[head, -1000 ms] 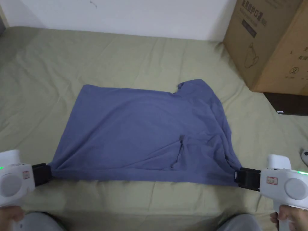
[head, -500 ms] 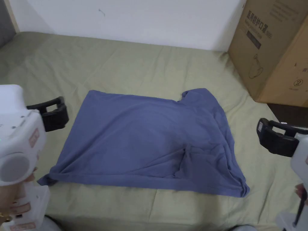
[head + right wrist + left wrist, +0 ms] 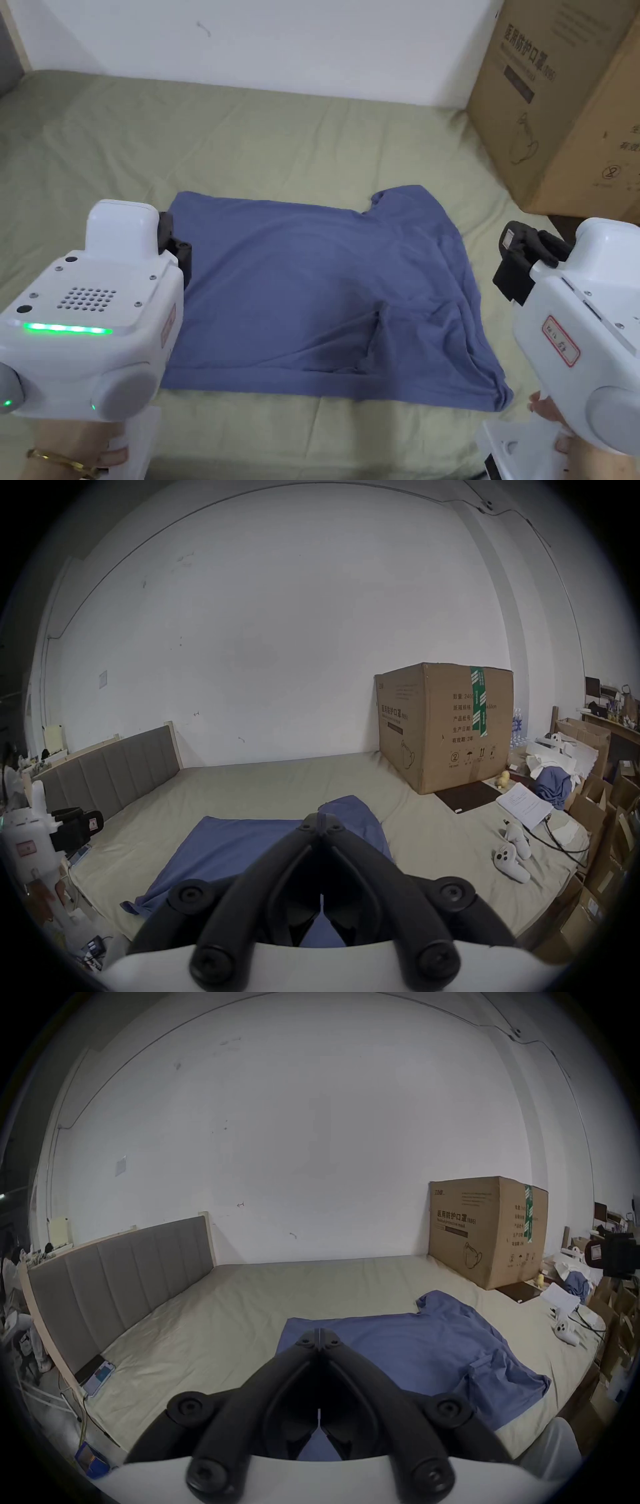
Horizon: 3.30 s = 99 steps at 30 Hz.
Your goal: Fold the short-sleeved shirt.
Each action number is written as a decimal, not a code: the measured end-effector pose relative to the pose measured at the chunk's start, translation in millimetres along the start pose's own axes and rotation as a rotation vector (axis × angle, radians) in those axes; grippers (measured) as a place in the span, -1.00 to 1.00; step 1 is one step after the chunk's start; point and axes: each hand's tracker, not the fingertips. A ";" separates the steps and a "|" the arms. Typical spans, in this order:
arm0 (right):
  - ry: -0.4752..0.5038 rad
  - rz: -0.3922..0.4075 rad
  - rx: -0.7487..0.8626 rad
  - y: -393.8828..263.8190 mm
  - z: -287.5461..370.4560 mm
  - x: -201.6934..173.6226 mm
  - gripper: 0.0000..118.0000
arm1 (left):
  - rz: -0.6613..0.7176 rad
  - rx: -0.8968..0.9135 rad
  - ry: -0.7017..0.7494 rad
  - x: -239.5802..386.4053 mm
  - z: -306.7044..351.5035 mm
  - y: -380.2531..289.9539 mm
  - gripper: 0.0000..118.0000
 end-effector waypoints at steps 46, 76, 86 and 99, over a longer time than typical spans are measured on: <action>-0.055 0.001 -0.552 -48.5 -44.2 56.7 -0.27 | 0.187 -0.518 0.078 -103.2 -35.8 -75.6 -0.97; -0.008 -0.257 -0.809 -38.5 -119.5 114.8 -0.97 | 0.359 -0.497 0.061 -110.5 -89.2 -11.1 -0.97; -0.121 -0.225 -0.847 -28.7 -258.7 125.7 -0.97 | 0.406 -0.597 0.075 -112.3 -232.9 -0.6 -0.97; -0.284 -0.114 -0.927 -74.8 -355.5 100.1 0.51 | 0.282 -0.758 0.216 -96.2 -322.6 -55.0 0.73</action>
